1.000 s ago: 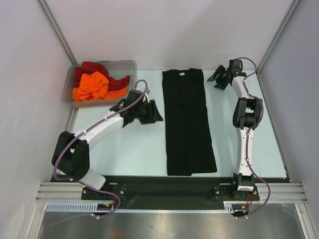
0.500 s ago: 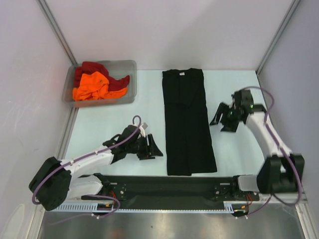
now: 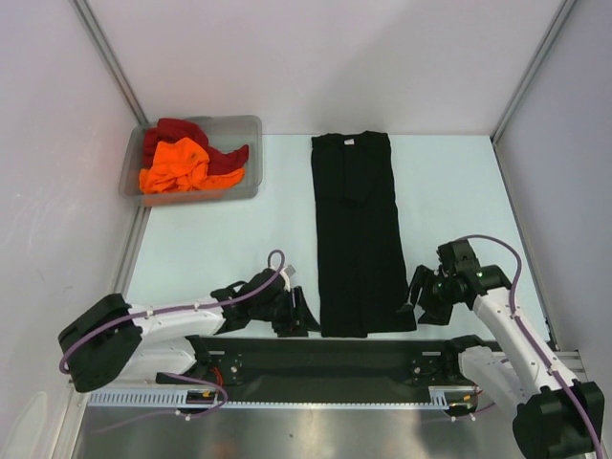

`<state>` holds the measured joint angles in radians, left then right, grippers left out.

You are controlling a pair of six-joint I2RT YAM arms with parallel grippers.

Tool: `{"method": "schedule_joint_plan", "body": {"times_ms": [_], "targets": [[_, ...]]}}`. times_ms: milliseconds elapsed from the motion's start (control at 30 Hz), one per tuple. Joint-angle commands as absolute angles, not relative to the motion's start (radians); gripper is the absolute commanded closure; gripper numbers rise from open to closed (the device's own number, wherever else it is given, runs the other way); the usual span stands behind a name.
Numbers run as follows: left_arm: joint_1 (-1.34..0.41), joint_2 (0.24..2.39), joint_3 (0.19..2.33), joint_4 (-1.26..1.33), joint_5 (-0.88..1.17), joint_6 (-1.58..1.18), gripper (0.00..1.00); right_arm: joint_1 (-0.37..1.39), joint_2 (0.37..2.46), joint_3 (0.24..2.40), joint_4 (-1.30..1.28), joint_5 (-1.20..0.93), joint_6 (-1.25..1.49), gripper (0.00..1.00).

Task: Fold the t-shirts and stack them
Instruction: Fold the tshirt

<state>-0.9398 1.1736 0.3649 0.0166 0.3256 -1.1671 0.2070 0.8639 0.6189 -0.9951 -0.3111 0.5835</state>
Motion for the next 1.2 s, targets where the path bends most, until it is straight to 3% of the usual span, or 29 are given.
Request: {"method": "schedule_joint_plan", "body": {"times_ms": [0, 433, 567, 700, 800, 1167], "targets": [[-0.991, 1.199, 0.370, 0.065, 0.243, -1.264, 0.47, 0.212, 0.853, 0.554, -0.996, -0.265, 0.601, 0.34], [-1.062, 1.328, 0.448, 0.046, 0.161, -1.342, 0.50, 0.192, 0.906, 0.522, -0.948, -0.163, 0.723, 0.36], [-1.062, 1.367, 0.449, 0.098, 0.175, -1.367, 0.50, 0.186, 0.930, 0.486, -0.908, -0.181, 0.718, 0.45], [-1.063, 1.402, 0.457, 0.101, 0.184, -1.373, 0.52, 0.167, 0.949, 0.471, -0.874, -0.199, 0.703, 0.46], [-1.062, 1.399, 0.453, 0.104, 0.178, -1.382, 0.53, 0.169, 0.962, 0.460, -0.865, -0.221, 0.693, 0.55], [-1.062, 1.434, 0.442, 0.127, 0.179, -1.396, 0.57, 0.158, 0.973, 0.448, -0.842, -0.216, 0.689, 0.55]]}}
